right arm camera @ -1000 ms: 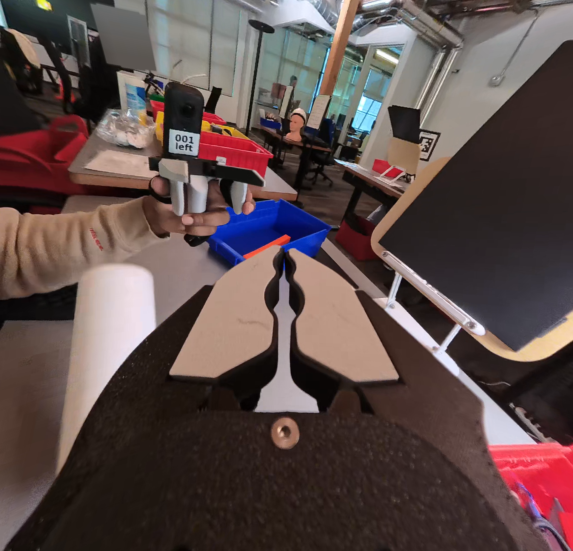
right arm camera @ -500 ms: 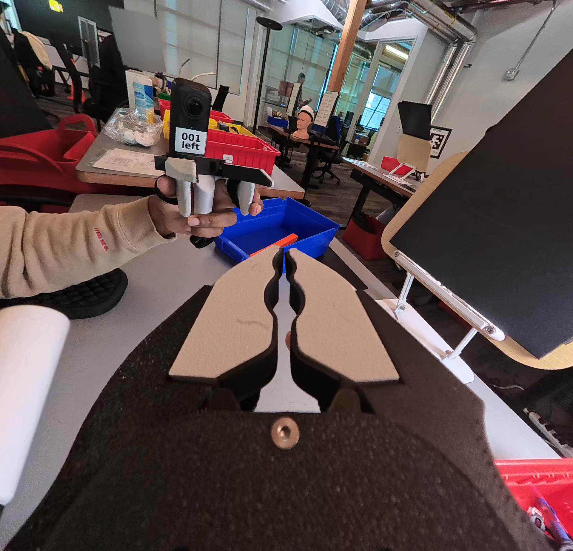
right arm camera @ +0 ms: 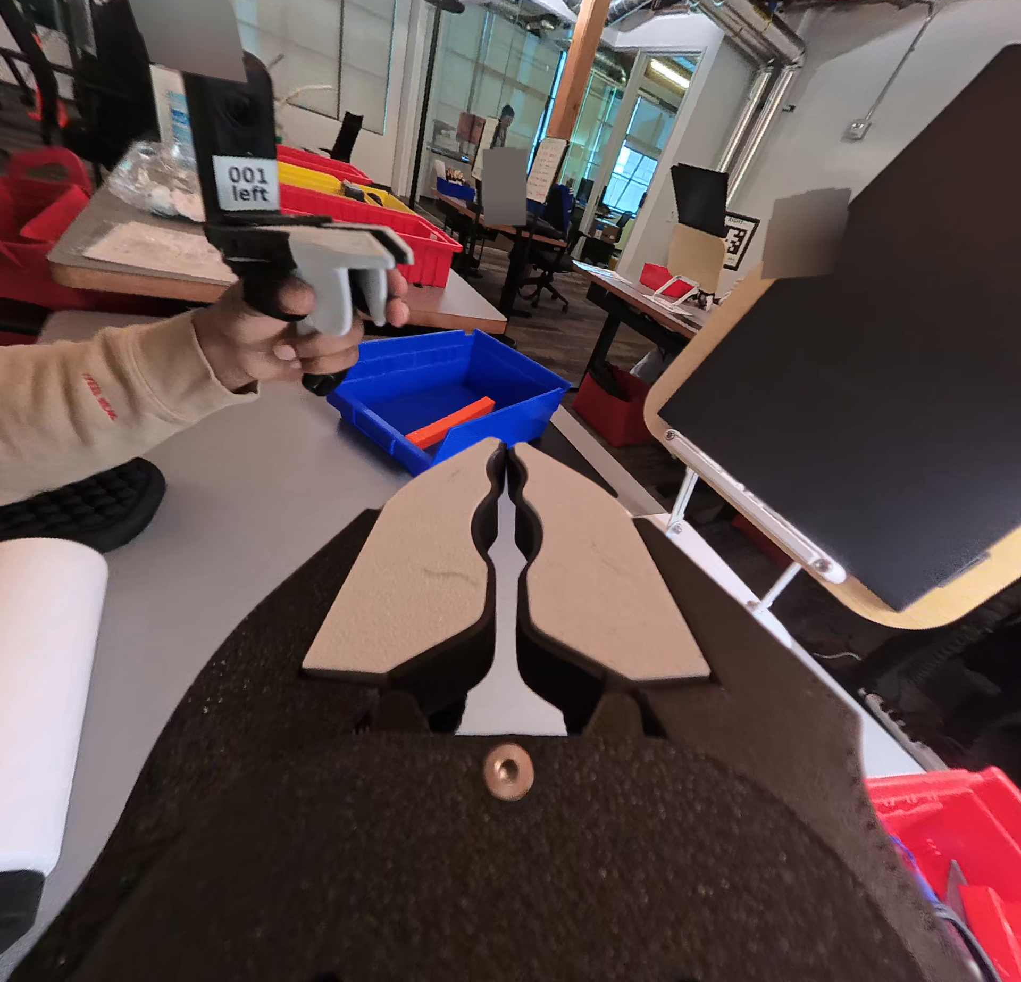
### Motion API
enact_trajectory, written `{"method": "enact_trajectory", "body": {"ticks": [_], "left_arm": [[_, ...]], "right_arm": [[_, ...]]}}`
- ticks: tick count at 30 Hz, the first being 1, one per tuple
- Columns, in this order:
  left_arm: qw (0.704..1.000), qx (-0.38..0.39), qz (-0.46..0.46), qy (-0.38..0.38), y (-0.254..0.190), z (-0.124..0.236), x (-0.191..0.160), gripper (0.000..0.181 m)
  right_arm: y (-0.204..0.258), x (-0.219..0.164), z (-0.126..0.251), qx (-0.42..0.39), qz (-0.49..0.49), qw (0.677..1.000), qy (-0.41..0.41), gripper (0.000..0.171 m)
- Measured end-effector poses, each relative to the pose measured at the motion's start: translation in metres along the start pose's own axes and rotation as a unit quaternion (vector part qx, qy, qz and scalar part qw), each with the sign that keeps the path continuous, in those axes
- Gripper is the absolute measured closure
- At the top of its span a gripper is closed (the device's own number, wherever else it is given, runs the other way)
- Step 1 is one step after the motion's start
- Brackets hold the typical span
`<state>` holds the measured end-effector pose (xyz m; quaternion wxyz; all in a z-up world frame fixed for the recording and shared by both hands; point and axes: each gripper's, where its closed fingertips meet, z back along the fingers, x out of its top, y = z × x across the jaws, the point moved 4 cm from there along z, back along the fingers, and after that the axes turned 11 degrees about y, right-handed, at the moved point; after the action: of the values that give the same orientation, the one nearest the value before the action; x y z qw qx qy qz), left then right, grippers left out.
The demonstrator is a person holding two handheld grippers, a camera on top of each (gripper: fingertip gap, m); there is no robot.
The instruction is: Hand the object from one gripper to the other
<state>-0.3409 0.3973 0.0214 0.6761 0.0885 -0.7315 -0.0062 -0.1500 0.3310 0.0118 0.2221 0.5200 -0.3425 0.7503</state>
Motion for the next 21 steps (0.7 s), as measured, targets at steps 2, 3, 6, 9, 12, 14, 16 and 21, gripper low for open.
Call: {"method": "enact_trajectory", "body": {"ticks": [2, 3, 6, 9, 12, 14, 16, 21], "left_arm": [[0.999, 0.017, -0.029, -0.015, 0.001, 0.004, 0.004, 0.181], [0.999, 0.022, -0.038, -0.014, 0.001, 0.005, 0.004, 0.181], [0.997, 0.04, -0.062, 0.003, 0.002, 0.008, 0.006, 0.181], [0.993, 0.062, -0.088, 0.045, 0.003, 0.011, 0.007, 0.181], [0.994, 0.047, -0.075, 0.071, 0.002, 0.012, 0.007, 0.181], [0.995, 0.027, -0.056, 0.081, 0.002, 0.012, 0.006, 0.181], [0.995, 0.011, -0.04, 0.088, 0.001, 0.01, 0.004, 0.171], [0.99, -0.019, -0.051, 0.128, -0.013, 0.001, -0.003, 0.155]], "right_arm": [[0.003, 0.002, -0.002, -0.002, 0.008, 1.0, -0.002, 0.171], [0.004, 0.003, -0.003, -0.008, 0.01, 1.0, -0.01, 0.171], [0.011, 0.002, -0.008, 0.022, -0.01, 1.0, 0.004, 0.171], [0.033, -0.015, -0.015, 0.087, 0.011, 0.994, 0.067, 0.171], [0.072, -0.058, -0.016, 0.179, 0.054, 0.961, 0.204, 0.142], [0.1, -0.089, -0.011, 0.225, 0.078, 0.924, 0.301, 0.112], [0.122, -0.113, -0.008, 0.243, 0.097, 0.894, 0.362, 0.091], [0.143, -0.159, -0.032, 0.243, 0.103, 0.865, 0.427, 0.077]]}}
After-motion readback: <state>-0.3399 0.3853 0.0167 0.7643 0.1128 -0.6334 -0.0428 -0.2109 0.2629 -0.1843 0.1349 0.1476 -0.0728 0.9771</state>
